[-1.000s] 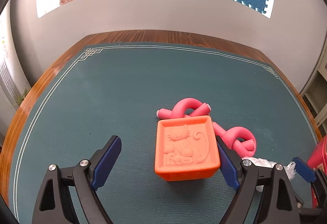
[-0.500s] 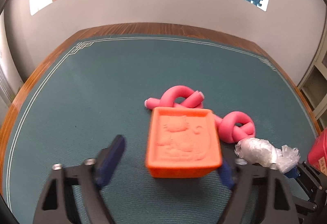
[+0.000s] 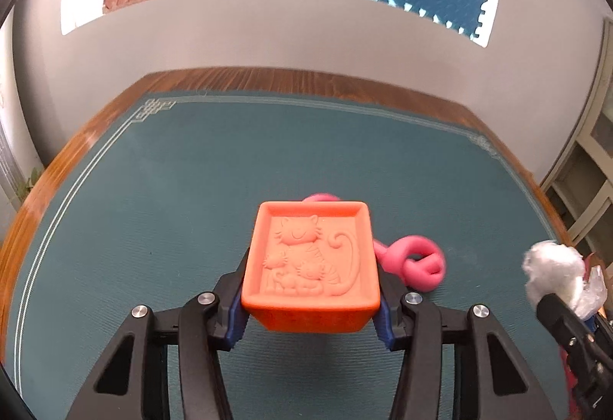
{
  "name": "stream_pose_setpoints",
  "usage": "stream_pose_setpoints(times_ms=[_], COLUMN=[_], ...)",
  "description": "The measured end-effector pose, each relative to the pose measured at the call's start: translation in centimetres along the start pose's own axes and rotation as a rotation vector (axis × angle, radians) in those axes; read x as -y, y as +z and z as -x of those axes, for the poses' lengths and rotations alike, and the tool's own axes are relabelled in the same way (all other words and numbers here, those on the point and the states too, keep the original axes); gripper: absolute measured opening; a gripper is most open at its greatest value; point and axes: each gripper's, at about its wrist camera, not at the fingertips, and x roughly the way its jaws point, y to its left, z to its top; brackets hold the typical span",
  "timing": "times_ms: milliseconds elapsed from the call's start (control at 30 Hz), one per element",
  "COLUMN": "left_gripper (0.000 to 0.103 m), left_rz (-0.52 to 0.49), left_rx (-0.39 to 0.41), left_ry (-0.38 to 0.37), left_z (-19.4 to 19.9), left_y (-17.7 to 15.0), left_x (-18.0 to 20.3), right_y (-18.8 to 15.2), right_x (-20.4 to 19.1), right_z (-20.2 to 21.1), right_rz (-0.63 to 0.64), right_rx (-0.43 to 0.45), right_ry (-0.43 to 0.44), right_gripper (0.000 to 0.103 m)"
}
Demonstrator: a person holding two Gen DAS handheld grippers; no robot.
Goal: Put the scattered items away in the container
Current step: 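Close the left tool on the orange block while the right tool grasps the white bag, then carry the orange block and white bag to the red tin and release both inside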
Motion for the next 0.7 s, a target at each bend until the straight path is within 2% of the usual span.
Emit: stream_pose_setpoints(times_ms=[200,400,700], left_gripper=[0.054,0.054,0.054], left_rz=[-0.049,-0.131,-0.223], left_rx=[0.04,0.074,0.089], left_ry=[-0.073,-0.144,-0.282], left_z=[2.7,4.5,7.5], left_y=[-0.5,-1.1,-2.5], left_x=[2.9,6.0,12.6], right_y=[-0.5,-1.1,-0.3], right_x=[2.2,4.7,10.0], right_z=[3.6,6.7,12.0], right_rz=[-0.084,-0.117,-0.18], right_rx=[0.083,0.131,0.196], right_ry=[-0.057,-0.14,-0.278], right_gripper=[0.046,0.046,0.046])
